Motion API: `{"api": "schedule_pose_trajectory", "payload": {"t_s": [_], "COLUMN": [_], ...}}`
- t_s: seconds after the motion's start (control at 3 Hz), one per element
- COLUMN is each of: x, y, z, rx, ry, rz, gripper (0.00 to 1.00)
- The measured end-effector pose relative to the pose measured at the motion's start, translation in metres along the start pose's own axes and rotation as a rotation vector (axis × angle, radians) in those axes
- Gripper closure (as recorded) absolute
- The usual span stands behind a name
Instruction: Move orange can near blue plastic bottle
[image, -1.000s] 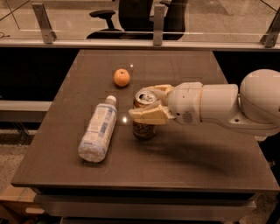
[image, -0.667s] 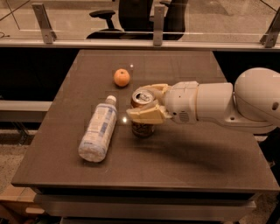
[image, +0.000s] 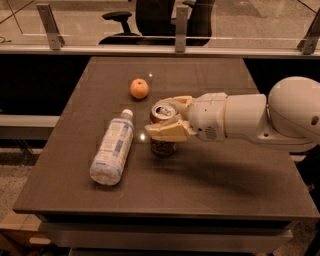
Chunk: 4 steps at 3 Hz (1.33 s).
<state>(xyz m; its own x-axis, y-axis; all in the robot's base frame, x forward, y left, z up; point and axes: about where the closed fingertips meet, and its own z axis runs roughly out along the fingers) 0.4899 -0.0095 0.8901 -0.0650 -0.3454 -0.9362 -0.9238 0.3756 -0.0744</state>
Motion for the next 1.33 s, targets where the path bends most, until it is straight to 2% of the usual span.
{"api": "schedule_pose_trajectory", "payload": {"t_s": [1.0,1.33], "x": [-0.0042,-0.0056], "y": [0.0045,0.0061], "z": [0.0042,0.0056], "rx": [-0.009,-0.013], "ry": [0.001,0.002], "rz": [-0.009,-0.013], "gripper": [0.14,0.0]}}
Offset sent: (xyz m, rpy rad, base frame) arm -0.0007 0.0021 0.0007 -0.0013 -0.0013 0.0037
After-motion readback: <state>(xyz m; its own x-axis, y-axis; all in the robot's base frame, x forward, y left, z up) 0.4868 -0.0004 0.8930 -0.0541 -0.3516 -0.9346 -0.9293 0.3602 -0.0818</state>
